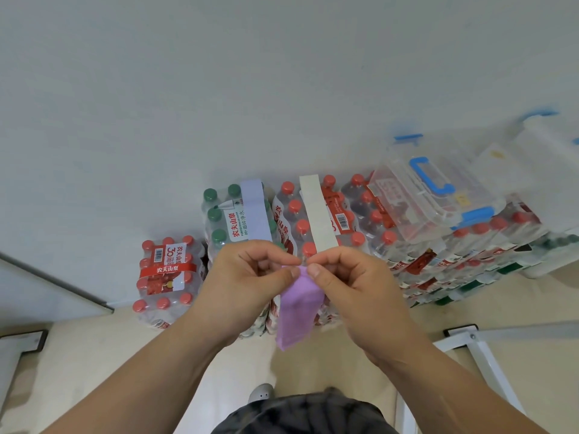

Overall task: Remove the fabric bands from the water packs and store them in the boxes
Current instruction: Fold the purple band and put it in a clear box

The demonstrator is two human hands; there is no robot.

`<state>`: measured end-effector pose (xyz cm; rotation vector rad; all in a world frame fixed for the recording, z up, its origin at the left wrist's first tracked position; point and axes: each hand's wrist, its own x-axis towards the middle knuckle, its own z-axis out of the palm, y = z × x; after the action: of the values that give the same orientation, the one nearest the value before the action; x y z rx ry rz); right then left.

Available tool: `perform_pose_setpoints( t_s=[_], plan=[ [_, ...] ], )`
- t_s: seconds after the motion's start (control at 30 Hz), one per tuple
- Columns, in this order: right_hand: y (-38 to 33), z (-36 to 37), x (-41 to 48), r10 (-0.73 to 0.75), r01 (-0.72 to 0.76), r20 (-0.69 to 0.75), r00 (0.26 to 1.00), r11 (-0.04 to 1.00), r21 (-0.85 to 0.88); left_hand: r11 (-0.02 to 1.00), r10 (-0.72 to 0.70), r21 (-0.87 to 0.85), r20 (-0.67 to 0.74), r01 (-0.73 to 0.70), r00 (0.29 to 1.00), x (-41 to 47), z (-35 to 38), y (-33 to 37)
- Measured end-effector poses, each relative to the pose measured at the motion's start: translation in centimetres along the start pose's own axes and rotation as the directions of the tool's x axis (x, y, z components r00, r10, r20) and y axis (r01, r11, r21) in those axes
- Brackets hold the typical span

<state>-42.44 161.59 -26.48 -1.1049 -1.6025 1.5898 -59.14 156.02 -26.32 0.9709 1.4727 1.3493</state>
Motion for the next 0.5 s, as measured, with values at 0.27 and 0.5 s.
perform_pose_setpoints(
  t_s=[0.27,0.5],
  plan=[
    [-0.2,1.9,-0.3,-0.041,0.041,-0.030,0.999,0.999,0.008,1.000,0.027,0.013,0.017,-0.027,0.999,-0.5,-2.0,0.3],
    [-0.1,3.7,-0.1,-0.051,0.052,-0.013,0.999,0.998,0.028,0.998,0.008,-0.060,-0.007,-0.009,1.000,-0.4,-3.6,-0.5]
  ],
)
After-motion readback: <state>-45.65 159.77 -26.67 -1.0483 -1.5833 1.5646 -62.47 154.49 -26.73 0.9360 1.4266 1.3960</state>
